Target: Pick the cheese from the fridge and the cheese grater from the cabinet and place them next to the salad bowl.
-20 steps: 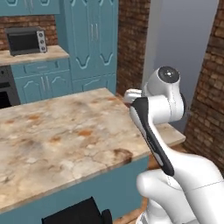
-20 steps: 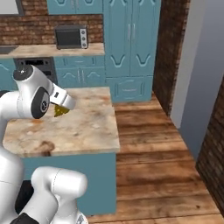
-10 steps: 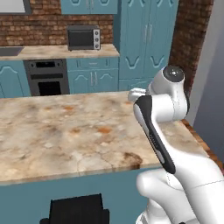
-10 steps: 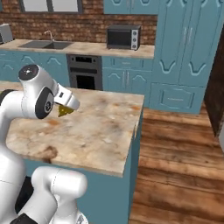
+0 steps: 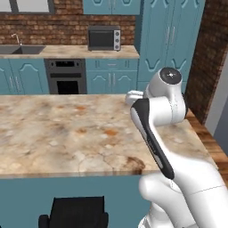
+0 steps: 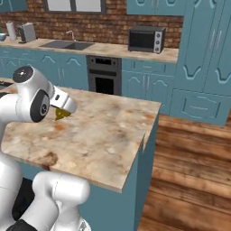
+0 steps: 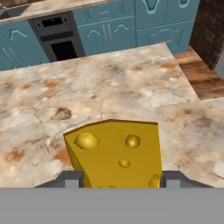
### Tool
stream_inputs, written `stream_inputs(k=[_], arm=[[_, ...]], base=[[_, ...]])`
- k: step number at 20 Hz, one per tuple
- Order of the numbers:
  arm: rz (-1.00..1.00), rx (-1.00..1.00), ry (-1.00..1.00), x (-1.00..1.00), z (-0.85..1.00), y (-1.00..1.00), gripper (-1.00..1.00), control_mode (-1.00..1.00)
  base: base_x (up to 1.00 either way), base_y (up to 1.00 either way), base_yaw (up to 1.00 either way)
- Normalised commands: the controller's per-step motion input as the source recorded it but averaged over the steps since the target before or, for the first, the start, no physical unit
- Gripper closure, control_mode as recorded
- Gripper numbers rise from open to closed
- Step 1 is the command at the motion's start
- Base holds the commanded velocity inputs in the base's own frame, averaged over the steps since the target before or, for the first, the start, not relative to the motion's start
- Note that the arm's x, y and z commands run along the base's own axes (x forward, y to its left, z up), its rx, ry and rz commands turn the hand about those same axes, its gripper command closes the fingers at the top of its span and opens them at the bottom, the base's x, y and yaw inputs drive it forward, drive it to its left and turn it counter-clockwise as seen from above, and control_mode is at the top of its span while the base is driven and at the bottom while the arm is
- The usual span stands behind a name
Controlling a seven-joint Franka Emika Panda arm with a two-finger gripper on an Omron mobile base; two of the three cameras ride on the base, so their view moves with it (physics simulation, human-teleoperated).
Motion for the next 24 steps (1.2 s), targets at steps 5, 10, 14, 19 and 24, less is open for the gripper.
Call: stream_inputs(k=[5,10,14,19,24], arm=[[0.0,0.0,0.0,0.0,0.0,0.0,1.0,1.0],[0.0,0.0,0.0,0.0,0.0,0.0,1.0,1.0],[0.0,0.0,0.0,0.0,0.0,0.0,1.0,1.0],[0.0,0.0,0.0,0.0,0.0,0.0,1.0,1.0],[0.0,0.0,0.0,0.0,0.0,0.0,1.0,1.0]], base=[[0.03,-0.13,0.53],[0.09,-0.25,0.36],[0.4,-0.14,0.22],[0.04,-0.58,0.03],[-0.16,-0.64,-0.01]])
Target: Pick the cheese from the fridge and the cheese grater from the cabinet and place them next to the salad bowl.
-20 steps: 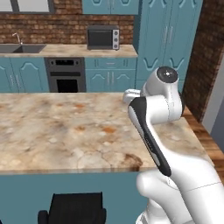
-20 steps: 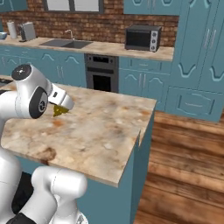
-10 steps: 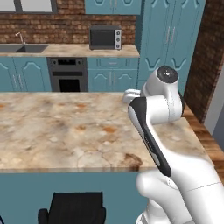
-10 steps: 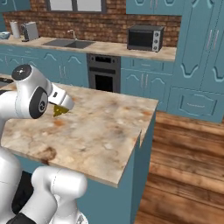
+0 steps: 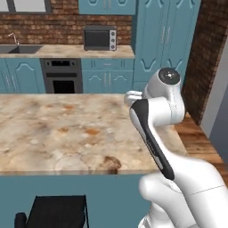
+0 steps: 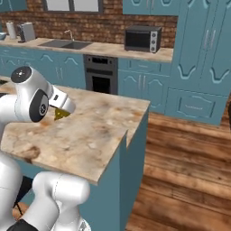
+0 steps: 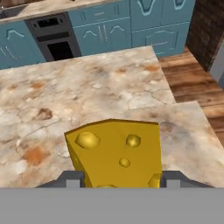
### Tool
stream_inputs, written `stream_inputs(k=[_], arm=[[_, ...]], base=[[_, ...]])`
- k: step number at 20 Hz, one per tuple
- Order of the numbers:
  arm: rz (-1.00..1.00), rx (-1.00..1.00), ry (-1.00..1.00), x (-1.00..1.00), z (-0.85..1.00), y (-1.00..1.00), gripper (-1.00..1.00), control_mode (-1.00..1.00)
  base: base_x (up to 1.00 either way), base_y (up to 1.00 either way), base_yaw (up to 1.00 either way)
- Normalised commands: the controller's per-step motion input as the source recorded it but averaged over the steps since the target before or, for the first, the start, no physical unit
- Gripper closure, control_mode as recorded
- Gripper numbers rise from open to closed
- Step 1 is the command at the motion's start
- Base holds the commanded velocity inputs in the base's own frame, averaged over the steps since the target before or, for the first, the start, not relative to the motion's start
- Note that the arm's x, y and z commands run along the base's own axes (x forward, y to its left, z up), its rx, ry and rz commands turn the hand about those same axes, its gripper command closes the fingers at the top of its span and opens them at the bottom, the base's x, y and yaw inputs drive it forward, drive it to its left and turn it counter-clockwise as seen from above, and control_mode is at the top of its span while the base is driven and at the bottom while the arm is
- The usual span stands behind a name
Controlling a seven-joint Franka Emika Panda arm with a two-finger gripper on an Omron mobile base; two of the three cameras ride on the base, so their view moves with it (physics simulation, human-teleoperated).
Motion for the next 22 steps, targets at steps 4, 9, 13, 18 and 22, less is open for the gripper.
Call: stream_inputs(k=[4,9,13,18,22], arm=[[0.0,0.0,0.0,0.0,0.0,0.0,1.0,1.0],[0.0,0.0,0.0,0.0,0.0,0.0,1.0,1.0],[0.0,0.0,0.0,0.0,0.0,0.0,1.0,1.0],[0.0,0.0,0.0,0.0,0.0,0.0,1.0,1.0],[0.0,0.0,0.0,0.0,0.0,0.0,1.0,1.0]], base=[[-0.15,-0.66,-0.05],[-0.05,-0.68,-0.07],[0.0,-0.69,-0.14],[0.09,-0.67,-0.14],[0.35,-0.58,-0.03]])
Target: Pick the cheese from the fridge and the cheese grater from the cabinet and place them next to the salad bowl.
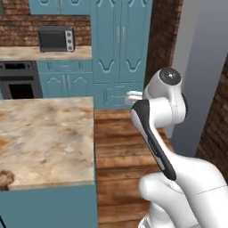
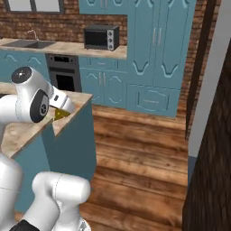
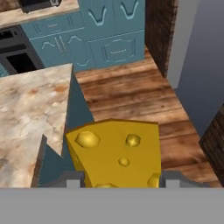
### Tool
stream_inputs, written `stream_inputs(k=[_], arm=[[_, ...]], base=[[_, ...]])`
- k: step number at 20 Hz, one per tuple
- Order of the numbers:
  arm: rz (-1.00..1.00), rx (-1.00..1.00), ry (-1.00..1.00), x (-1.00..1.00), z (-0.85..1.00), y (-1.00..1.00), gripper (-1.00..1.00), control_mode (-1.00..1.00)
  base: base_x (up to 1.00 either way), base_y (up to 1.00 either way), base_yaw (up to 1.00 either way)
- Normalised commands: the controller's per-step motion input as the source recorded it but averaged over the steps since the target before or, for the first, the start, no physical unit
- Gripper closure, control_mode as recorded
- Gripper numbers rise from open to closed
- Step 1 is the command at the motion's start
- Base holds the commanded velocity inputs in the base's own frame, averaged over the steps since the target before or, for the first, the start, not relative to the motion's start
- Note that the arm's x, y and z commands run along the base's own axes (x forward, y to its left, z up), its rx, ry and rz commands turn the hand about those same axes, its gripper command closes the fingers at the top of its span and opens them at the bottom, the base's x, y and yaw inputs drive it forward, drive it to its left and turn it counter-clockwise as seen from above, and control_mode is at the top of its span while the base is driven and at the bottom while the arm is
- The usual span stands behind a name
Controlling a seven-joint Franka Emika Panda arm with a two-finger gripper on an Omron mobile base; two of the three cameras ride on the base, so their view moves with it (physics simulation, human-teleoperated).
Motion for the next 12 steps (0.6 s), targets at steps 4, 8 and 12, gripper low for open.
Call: stream_inputs(k=[4,8,12], arm=[[0.0,0.0,0.0,0.0,0.0,0.0,1.0,1.0],[0.0,0.0,0.0,0.0,0.0,0.0,1.0,1.0],[0.0,0.0,0.0,0.0,0.0,0.0,1.0,1.0]], base=[[0.52,-0.5,0.0],[0.71,-0.37,0.0],[0.8,-0.33,0.0]])
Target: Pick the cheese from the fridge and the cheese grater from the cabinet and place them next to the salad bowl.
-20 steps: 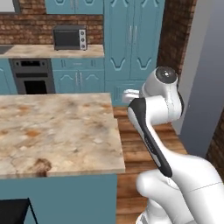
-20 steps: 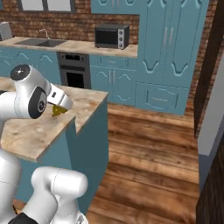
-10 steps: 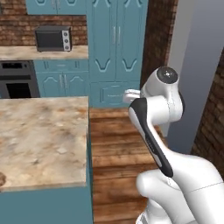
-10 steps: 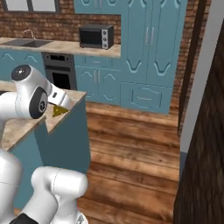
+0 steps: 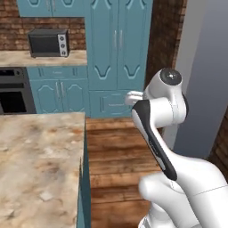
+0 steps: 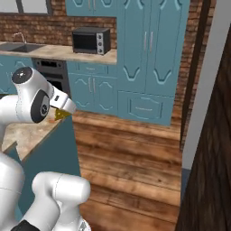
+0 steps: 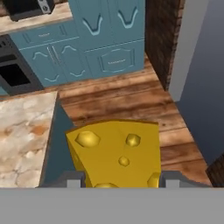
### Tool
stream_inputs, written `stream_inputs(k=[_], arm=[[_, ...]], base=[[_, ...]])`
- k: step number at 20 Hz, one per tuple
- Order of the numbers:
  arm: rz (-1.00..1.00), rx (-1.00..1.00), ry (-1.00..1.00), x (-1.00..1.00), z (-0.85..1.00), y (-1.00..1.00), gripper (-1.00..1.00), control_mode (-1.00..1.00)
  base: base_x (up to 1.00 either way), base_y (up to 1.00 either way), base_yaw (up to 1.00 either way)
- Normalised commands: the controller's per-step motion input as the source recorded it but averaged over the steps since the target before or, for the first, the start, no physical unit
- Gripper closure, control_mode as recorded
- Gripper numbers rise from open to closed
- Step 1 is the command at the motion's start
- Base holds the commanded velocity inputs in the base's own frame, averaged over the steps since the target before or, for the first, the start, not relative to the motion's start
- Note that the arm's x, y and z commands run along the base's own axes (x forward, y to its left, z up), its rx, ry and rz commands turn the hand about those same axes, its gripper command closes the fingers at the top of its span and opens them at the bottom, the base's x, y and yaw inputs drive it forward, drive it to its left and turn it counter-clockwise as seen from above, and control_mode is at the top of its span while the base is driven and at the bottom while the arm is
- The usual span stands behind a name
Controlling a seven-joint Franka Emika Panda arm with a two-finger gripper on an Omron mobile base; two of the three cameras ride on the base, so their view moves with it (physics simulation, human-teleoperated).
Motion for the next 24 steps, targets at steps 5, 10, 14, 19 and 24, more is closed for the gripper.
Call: stream_inputs(k=[5,10,14,19,24], arm=[[0.0,0.0,0.0,0.0,0.0,0.0,1.0,1.0],[0.0,0.0,0.0,0.0,0.0,0.0,1.0,1.0],[0.0,0.0,0.0,0.0,0.0,0.0,1.0,1.0],[0.0,0.0,0.0,0.0,0.0,0.0,1.0,1.0],[0.0,0.0,0.0,0.0,0.0,0.0,1.0,1.0]], base=[[0.82,-0.29,0.0],[0.83,-0.28,0.0],[0.82,-0.27,0.0],[0.83,-0.27,0.0],[0.84,-0.25,0.0]])
